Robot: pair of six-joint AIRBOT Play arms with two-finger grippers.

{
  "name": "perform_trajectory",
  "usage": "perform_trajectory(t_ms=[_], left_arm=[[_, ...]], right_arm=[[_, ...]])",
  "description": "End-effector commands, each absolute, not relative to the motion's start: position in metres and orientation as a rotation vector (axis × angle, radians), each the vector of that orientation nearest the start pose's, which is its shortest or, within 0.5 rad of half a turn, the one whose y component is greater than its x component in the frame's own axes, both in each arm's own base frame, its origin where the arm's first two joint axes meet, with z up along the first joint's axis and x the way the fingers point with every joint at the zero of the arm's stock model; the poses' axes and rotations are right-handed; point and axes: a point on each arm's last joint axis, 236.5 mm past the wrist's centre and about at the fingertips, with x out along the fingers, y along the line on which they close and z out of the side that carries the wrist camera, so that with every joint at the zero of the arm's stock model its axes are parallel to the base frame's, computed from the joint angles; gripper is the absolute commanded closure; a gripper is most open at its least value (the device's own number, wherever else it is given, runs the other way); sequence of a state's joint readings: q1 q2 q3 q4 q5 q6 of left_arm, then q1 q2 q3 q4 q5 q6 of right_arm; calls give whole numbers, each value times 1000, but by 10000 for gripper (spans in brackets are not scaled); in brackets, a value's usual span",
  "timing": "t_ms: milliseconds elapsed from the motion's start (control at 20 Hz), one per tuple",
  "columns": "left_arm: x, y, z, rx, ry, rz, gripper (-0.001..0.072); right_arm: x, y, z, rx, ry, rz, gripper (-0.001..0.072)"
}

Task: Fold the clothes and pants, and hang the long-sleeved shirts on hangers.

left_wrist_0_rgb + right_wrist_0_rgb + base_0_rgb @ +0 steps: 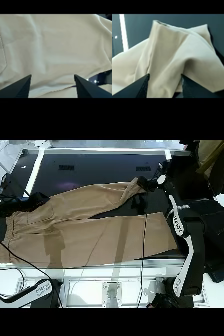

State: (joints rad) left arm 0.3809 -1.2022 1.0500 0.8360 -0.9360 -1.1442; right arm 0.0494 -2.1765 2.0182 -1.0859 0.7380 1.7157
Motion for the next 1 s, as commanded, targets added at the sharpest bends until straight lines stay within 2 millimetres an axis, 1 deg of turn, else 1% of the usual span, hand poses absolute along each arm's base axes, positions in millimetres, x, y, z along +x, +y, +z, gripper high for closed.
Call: perform_trajectory(t_ms=[0, 50, 150, 200, 250, 300, 600, 700, 750, 800, 950], left_arm=[[427, 34, 65, -493, 845, -148, 98], [427, 34, 65, -493, 845, -148, 98], [427, 34, 65, -493, 845, -148, 99], [427, 34, 65, -493, 845, -148, 99], [427, 34, 65, -493, 845, -148, 98], [427, 34, 65, -493, 845, -148, 99], [427, 34, 65, -493, 845, -148, 98], [427, 34, 65, -493, 845, -148, 98], [427, 34, 65, -492, 845, -148, 98], [427, 34, 65, -493, 845, -148, 99], [427, 34, 65, -493, 845, -148, 98]], right_arm=[[669, 104, -67, 609, 863, 113, 276], [671, 104, -67, 611, 856, 110, 276], [671, 103, -72, 611, 858, 107, 325], [671, 103, -74, 611, 859, 105, 329], [671, 103, -75, 612, 862, 105, 354], [670, 103, -77, 613, 866, 105, 398], [668, 104, -79, 614, 877, 105, 399], [668, 104, -79, 614, 882, 105, 419], [667, 105, -80, 611, 888, 107, 612], [666, 105, -81, 606, 891, 109, 692], [666, 106, -80, 616, 893, 110, 699]])
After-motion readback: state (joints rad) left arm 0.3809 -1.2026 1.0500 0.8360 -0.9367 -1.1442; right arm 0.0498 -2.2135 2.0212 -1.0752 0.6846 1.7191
